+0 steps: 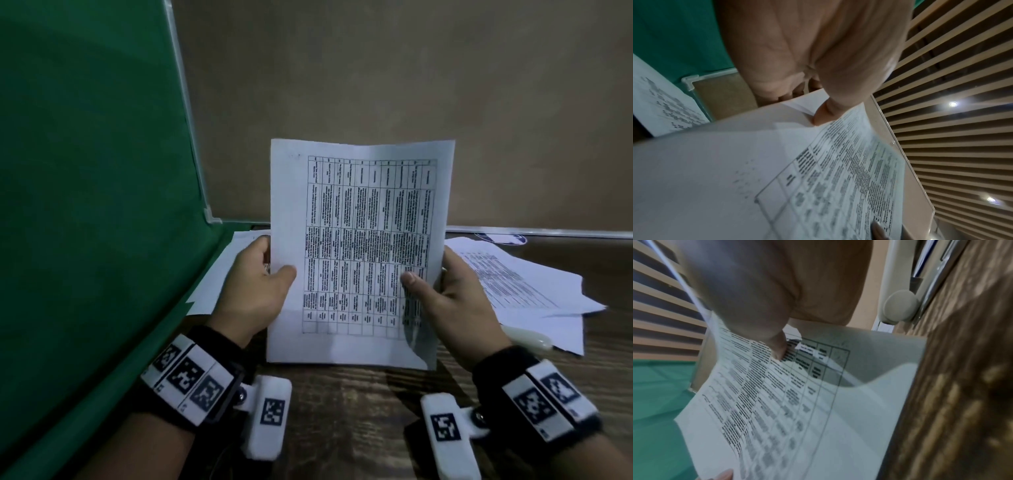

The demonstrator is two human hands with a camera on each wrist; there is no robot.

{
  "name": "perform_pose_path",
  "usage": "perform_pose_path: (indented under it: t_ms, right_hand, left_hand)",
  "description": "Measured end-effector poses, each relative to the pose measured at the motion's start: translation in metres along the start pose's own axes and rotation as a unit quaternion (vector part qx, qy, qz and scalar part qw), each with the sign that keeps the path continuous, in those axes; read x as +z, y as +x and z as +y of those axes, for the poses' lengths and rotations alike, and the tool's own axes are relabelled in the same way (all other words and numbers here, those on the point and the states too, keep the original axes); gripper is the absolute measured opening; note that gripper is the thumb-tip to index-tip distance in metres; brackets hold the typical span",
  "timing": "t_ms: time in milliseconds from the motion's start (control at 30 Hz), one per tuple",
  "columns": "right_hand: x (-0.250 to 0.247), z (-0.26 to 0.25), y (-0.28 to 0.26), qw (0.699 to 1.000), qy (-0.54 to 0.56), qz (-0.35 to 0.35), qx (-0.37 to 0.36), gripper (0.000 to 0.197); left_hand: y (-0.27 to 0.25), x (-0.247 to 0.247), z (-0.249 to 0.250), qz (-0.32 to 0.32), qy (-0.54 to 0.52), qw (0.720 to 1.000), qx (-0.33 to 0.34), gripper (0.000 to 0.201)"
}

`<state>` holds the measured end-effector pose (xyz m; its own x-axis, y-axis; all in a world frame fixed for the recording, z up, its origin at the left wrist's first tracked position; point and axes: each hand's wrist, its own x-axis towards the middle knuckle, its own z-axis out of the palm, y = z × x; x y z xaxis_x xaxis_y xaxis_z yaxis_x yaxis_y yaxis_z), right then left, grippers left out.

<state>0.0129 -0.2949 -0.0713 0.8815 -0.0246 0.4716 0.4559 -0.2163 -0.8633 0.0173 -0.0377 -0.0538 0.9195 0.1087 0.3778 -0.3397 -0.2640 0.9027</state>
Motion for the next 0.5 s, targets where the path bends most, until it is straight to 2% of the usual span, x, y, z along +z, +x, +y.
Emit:
perform_pose_path:
  t_ms: [100, 167, 200, 267, 333, 367, 400, 500]
  right_hand:
    - [-0.005, -0.006, 0.000, 0.998, -0.038, -0.025, 0.053, 0.019]
    - [-0.015, -0.011, 0.003, 0.987, -0.151, -0.024, 0.046, 0.019]
    - [-0.024, -0.010, 0.005, 0.972, -0.230, -0.020, 0.048, 0.025]
    - [-0.043, -0.014, 0.008, 0.914, -0.386, -0.055, 0.109, 0.040]
    - [-0.063, -0.015, 0.008, 0.818, -0.514, -0.143, 0.216, 0.045]
    - [-0.072, -0.013, 0.008, 0.780, -0.541, -0.181, 0.258, 0.042]
    - [-0.079, -0.010, 0.008, 0.764, -0.545, -0.198, 0.282, 0.037]
    - [-0.085, -0.005, 0.009, 0.766, -0.547, -0.192, 0.279, 0.020]
  left_hand:
    - [0.002, -0.009, -0.001, 0.007, -0.012, 1.000, -0.016, 0.033]
    - [0.004, -0.016, -0.002, -0.018, -0.014, 0.999, -0.039, 0.034]
    - [0.005, -0.020, -0.003, -0.033, -0.004, 0.998, -0.047, 0.033]
    - [0.006, -0.026, -0.006, -0.055, 0.025, 0.996, -0.059, 0.032]
    - [0.006, -0.028, -0.012, -0.066, 0.058, 0.994, -0.065, 0.031]
    - [0.007, -0.029, -0.015, -0.071, 0.072, 0.993, -0.067, 0.032]
    - [0.007, -0.029, -0.017, -0.078, 0.080, 0.991, -0.067, 0.033]
    - [0.005, -0.026, -0.017, -0.105, 0.091, 0.988, -0.067, 0.038]
